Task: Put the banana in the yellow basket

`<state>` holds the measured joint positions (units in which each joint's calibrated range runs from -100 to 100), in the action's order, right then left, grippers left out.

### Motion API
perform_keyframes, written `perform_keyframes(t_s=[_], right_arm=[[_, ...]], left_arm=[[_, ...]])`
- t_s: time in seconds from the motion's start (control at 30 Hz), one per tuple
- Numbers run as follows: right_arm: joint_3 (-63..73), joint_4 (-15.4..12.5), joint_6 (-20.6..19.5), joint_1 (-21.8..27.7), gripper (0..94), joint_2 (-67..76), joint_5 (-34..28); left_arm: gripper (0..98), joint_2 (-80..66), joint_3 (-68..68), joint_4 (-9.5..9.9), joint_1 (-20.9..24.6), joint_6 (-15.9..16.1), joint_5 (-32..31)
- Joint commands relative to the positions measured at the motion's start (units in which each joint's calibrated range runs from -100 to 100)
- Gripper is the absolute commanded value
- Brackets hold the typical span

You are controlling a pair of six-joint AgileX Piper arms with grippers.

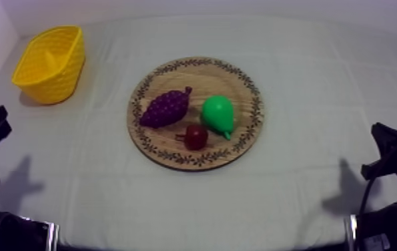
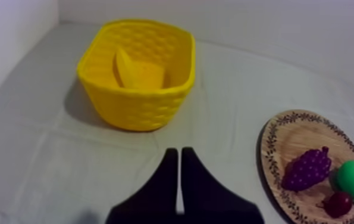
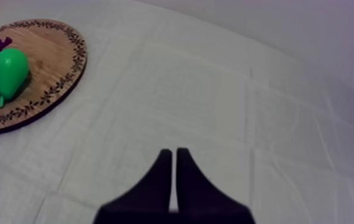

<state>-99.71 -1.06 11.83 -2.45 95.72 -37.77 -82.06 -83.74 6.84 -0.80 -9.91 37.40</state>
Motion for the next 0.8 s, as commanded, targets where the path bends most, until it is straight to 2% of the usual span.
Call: perform_keyframes(t_s=[0.0,0.27,0.53,0.67,0.77], right_arm=[[0.0,0.0,0.0,0.0,0.6,0.0,0.0],[0.0,0.0,0.0,0.0,0.6,0.0,0.0],[0.0,0.0,0.0,-0.1,0.6,0.0,0.0],[0.0,0.0,0.0,-0.1,0.6,0.0,0.0],[0.0,0.0,0.0,-0.1,0.6,0.0,0.0]], left_arm=[[0.0,-3.0,-3.6,-0.03,0.1,-0.1,0.2],[0.0,-11.1,-11.3,-0.67,0.3,-0.3,2.2],[0.0,-16.3,-13.3,-2.38,0.3,3.5,3.1],[0.0,-17.3,-14.3,-3.87,0.8,6.2,1.0],[0.0,-17.6,-15.0,-4.49,1.7,4.1,-1.2]])
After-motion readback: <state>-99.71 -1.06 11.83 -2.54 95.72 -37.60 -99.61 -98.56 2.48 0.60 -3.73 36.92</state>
